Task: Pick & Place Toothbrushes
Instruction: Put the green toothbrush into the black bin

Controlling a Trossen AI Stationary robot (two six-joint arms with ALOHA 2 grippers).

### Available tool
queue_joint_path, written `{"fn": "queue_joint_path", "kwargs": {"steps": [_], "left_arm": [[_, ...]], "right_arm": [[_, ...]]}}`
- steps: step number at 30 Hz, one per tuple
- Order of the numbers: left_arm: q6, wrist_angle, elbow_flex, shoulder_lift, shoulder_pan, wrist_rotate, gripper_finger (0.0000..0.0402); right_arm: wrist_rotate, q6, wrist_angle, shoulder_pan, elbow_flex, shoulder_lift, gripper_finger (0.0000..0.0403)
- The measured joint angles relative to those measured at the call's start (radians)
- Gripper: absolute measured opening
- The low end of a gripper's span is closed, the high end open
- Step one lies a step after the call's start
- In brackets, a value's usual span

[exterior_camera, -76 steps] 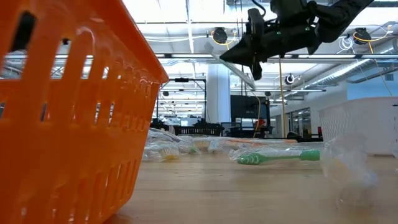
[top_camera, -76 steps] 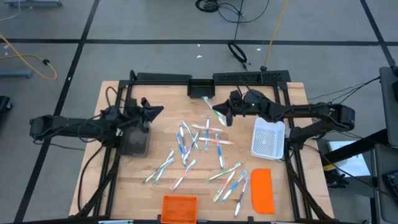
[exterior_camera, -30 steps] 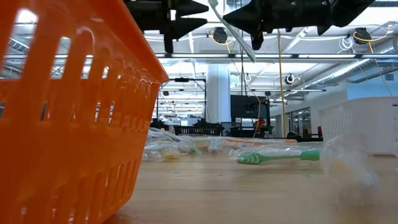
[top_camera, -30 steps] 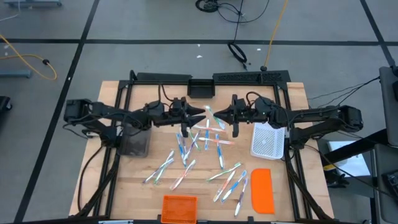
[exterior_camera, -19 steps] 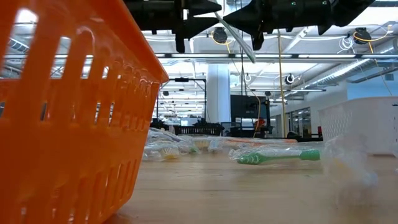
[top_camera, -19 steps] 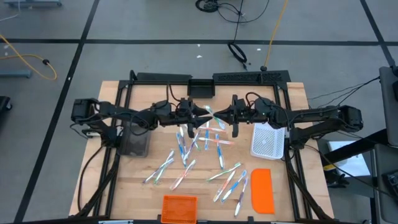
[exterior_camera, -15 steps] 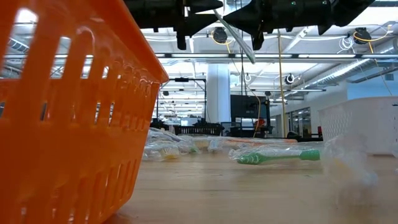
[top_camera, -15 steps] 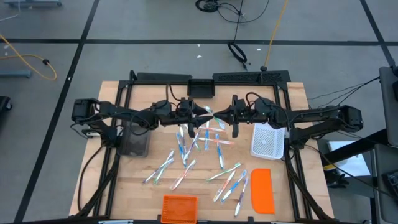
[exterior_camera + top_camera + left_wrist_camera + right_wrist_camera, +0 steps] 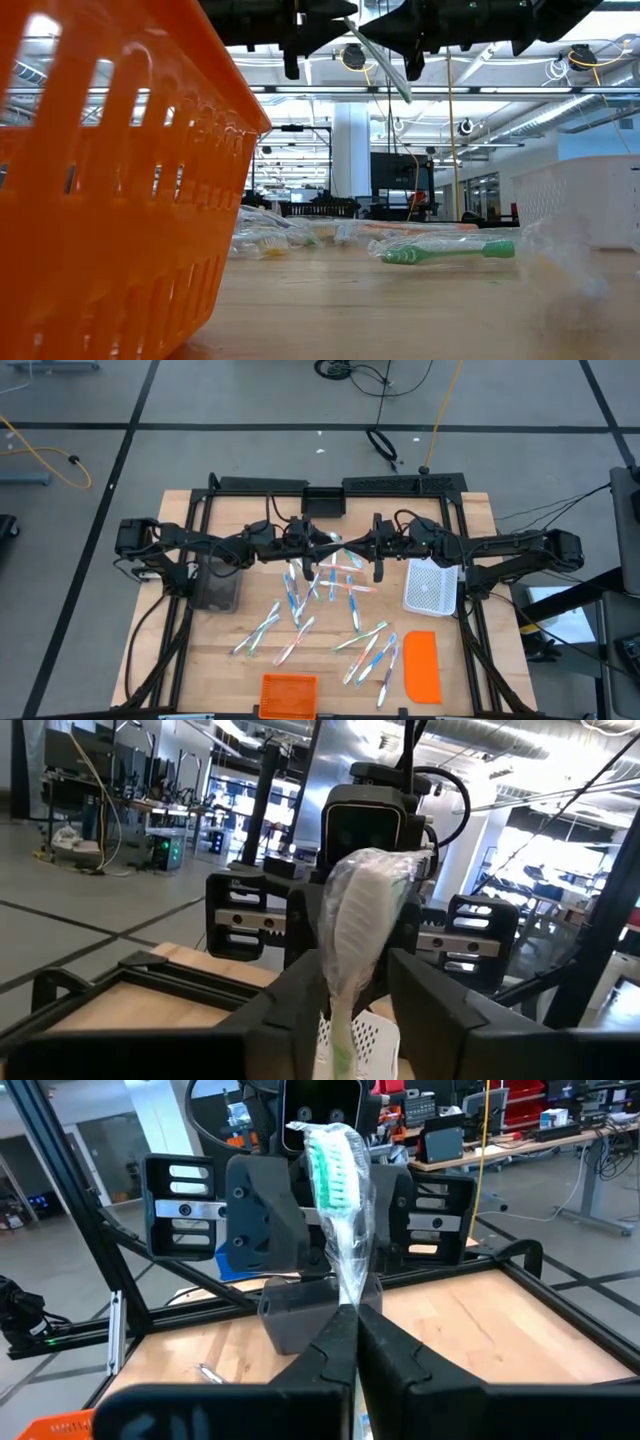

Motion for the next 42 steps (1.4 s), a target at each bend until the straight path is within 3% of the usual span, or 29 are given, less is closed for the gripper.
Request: {"fn": "queue_joint_path", "kwargs": {"steps": [8, 38, 42], "left_arm": [[0.014, 0.0, 0.0, 0.0, 0.0, -0.003, 0.0009], [0.024, -0.12, -0.001, -0.011, -0.005, 0.047, 0.0003], [0.03, -0.126, -0.001, -0.011, -0.013, 0.066, 0.0002]], "right_arm": [[-0.002, 0.0, 0.0, 0.0, 0.0, 0.0, 0.0], [-0.012, -0.019, -0.088, 0.004, 0.0, -0.005, 0.0], [-0.06, -0.019, -0.111, 0.004, 0.0, -0.019, 0.0]]}}
